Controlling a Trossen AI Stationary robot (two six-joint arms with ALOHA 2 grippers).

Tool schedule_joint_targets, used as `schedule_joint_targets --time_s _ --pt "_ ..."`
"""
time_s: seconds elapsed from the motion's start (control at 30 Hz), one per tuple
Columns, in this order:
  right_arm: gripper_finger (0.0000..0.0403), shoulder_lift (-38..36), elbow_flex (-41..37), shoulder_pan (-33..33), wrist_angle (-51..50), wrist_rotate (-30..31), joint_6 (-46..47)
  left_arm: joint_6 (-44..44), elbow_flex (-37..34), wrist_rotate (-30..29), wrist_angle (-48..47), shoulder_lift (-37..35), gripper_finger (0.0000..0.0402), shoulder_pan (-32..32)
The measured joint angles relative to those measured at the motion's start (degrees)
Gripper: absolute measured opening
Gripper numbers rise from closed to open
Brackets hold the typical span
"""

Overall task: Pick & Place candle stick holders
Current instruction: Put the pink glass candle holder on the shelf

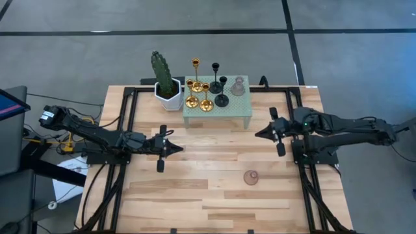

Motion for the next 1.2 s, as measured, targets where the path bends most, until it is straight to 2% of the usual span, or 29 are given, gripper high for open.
schedule_joint_targets --time_s 0.5,0.97,1.2 --pt "0.0001 -6.99 -9.42 -0.02 7.69 0.28 1.36 0.02 0.0 0.0 0.0 0.0 0.0008 0.0" --pt "0.0001 -11.42 -19.79 -0.02 19.97 0.28 1.38 0.02 0.0 0.0 0.0 0.0 0.0008 0.0" --pt "0.0001 -13.03 -21.19 -0.02 20.99 0.83 2.83 0.0 0.0 0.0 -0.02 0.0 0.0008 0.0"
